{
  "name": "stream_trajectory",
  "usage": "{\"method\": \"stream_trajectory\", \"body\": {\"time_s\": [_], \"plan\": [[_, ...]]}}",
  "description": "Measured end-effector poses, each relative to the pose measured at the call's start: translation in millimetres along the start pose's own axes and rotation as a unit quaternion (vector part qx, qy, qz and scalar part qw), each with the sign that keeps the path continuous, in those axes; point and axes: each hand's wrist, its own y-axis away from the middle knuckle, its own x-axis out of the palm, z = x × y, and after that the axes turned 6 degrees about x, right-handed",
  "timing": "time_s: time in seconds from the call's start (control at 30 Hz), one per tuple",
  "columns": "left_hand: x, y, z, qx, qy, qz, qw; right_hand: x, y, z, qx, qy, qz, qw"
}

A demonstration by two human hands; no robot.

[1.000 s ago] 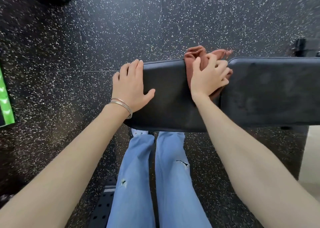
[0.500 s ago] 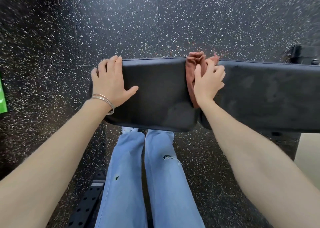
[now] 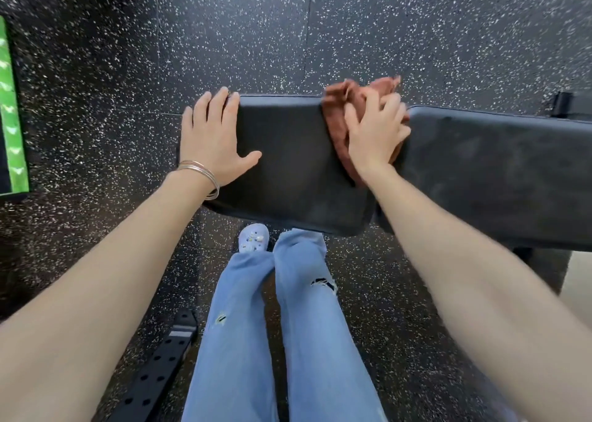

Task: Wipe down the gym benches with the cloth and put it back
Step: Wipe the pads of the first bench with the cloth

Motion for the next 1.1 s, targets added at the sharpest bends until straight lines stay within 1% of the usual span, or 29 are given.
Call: {"method": "stream_trajectory", "body": {"time_s": [0.07, 0.13, 0.3, 0.4, 0.5, 0.53, 0.57, 0.67, 0.73, 0.83, 0.87, 0.9, 0.97, 1.03, 1.07, 1.1], "plan": [[1.1, 4.1, 2.1, 0.009, -0.004, -0.007, 1.0, 0.0, -17.9, 7.5, 0.004, 0.014, 0.008, 1.0], [1.3, 7.4, 3.2, 0.012, 0.0, -0.014, 1.0, 2.7, -4.5, 5.0, 0.013, -0.005, 0.008, 1.0], [3.3, 20.9, 13.3, 0.026, 0.044, -0.032, 0.998, 20.9, 115.6, -29.5, 0.059, -0.053, -0.032, 0.996], [4.8, 37.3, 25.5, 0.029, 0.088, -0.041, 0.995, 29.6, 148.1, -32.9, 0.132, -0.064, -0.041, 0.988], [5.8, 53.0, 37.0, 0.037, 0.125, -0.029, 0.991, 33.1, 147.0, 3.1, 0.247, -0.084, -0.045, 0.964], [5.7, 56.3, 40.9, 0.039, 0.136, -0.024, 0.99, 33.7, 148.8, 20.2, 0.26, -0.089, -0.047, 0.96], [5.4, 58.4, 44.8, 0.041, 0.144, -0.018, 0.989, 34.3, 152.9, 39.2, 0.246, -0.093, -0.048, 0.963], [2.6, 62.0, 54.8, 0.051, 0.157, -0.008, 0.986, 33.8, 169.4, 92.3, 0.122, -0.088, -0.053, 0.987], [1.2, 63.7, 57.7, 0.06, 0.165, -0.012, 0.984, 33.9, 173.7, 108.0, 0.052, -0.07, -0.06, 0.994], [-0.2, 64.6, 55.9, 0.063, 0.17, -0.005, 0.983, 30.3, 174.8, 80.3, -0.054, -0.035, -0.079, 0.995], [-0.7, 64.9, 55.1, 0.06, 0.169, 0.002, 0.984, 28.9, 176.7, 61.1, -0.061, -0.03, -0.07, 0.995], [-0.9, 65.0, 54.5, 0.056, 0.168, 0.008, 0.984, 28.3, 176.9, 40.3, -0.037, -0.031, -0.056, 0.997], [0.0, 65.0, 54.6, 0.048, 0.168, 0.017, 0.985, 27.9, 170.0, 0.4, 0.083, -0.047, -0.017, 0.995], [2.4, 65.7, 54.8, 0.044, 0.171, 0.016, 0.984, 28.3, 157.1, -19.9, 0.226, -0.083, -0.021, 0.97], [3.9, 66.0, 54.5, 0.044, 0.175, 0.011, 0.984, 28.3, 152.4, -18.2, 0.271, -0.095, -0.026, 0.957], [5.1, 66.2, 53.7, 0.045, 0.179, 0.005, 0.983, 27.9, 151.5, -8.0, 0.281, -0.099, -0.027, 0.954]]}}
